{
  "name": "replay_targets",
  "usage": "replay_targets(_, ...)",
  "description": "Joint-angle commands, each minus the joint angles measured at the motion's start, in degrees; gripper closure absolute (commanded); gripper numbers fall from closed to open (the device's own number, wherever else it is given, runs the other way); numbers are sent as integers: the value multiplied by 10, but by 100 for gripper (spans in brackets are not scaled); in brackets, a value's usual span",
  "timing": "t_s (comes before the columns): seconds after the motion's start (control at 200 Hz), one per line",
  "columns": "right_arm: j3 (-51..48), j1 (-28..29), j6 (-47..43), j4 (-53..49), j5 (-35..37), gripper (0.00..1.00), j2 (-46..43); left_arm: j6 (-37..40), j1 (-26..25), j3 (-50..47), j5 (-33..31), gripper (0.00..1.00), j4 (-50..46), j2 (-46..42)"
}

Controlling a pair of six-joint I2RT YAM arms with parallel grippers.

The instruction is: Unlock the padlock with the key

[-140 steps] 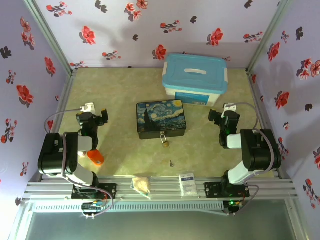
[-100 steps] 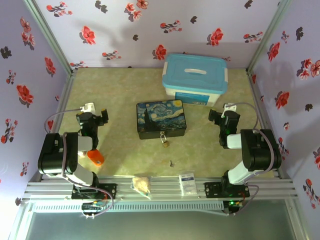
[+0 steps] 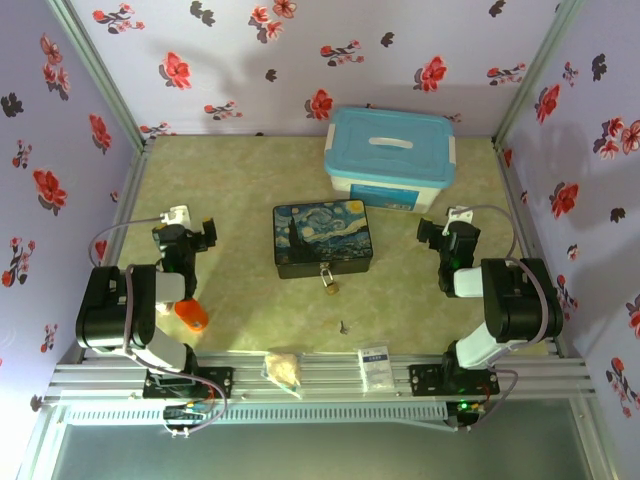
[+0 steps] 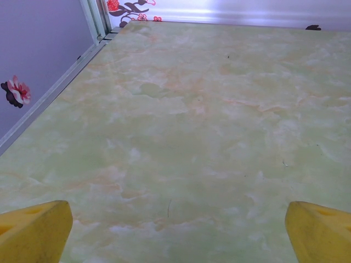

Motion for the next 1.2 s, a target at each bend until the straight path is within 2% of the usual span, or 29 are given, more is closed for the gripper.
replay_targets(0.0,8,-4,-2,7,-2,1,-6,15,-3,8,4,0,3,2)
replay_targets(1.02,6,-4,-4,10,-10,1,-7,14,-3,5,4,0,9,2)
replay_targets(1.11,6,-4,-10,-1,-22,1,-24,15,-4,-2,5,0,5,-26)
replay_targets(1.195,8,-3,-10,-37,-19,1,-64,15,-4,6,3,0,-52,-74)
